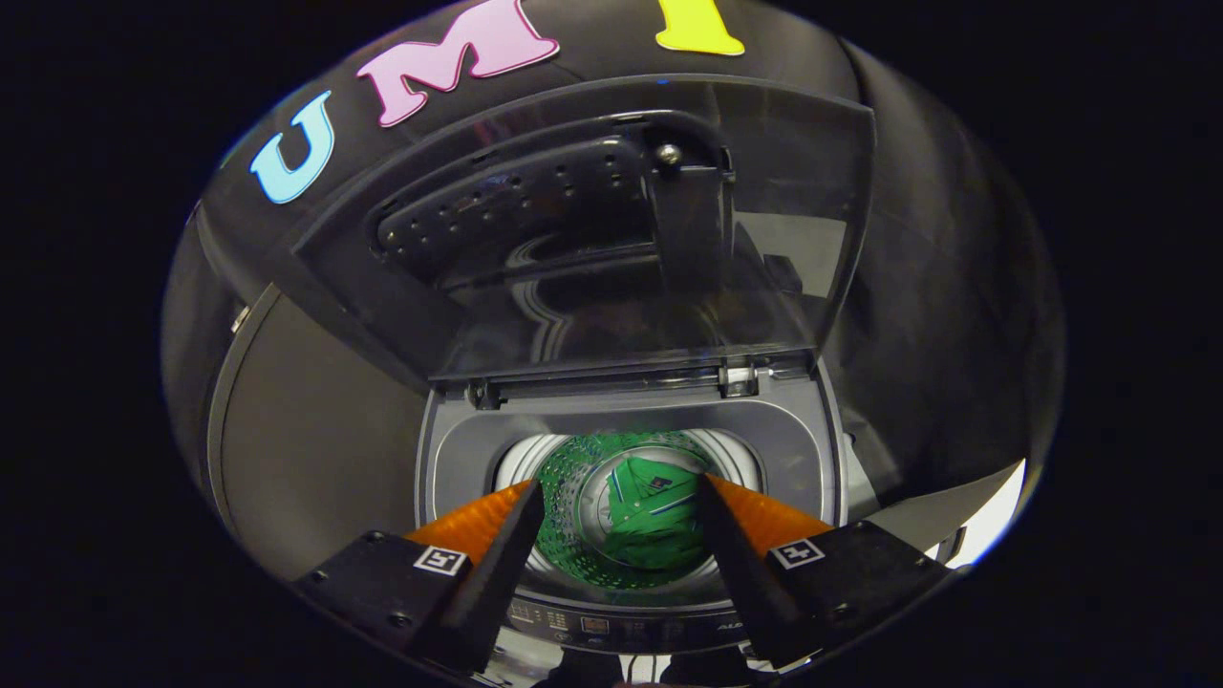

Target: Put the clothes into the washing machine and then close the washing machine lid.

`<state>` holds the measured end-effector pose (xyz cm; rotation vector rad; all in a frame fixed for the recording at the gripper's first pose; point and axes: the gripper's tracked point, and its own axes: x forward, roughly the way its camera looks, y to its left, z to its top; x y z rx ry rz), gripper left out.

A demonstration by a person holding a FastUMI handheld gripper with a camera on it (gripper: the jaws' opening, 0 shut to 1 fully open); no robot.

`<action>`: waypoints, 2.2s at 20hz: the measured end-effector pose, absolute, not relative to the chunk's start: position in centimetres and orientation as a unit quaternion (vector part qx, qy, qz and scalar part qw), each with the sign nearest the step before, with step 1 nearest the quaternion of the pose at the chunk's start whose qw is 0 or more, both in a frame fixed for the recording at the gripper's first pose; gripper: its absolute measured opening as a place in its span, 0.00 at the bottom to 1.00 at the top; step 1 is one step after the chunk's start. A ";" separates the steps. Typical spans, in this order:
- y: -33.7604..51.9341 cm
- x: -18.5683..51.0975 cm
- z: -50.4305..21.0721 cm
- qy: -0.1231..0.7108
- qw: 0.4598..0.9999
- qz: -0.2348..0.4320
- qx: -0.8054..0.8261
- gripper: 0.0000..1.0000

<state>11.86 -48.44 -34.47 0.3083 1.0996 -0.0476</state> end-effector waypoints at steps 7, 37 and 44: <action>-45.0 15.4 -25.0 0.456 0.869 0.045 0.189 0.99; -47.1 26.4 -22.1 0.320 0.943 0.034 0.078 1.00; -47.0 24.1 -22.1 0.314 0.946 0.030 0.074 1.00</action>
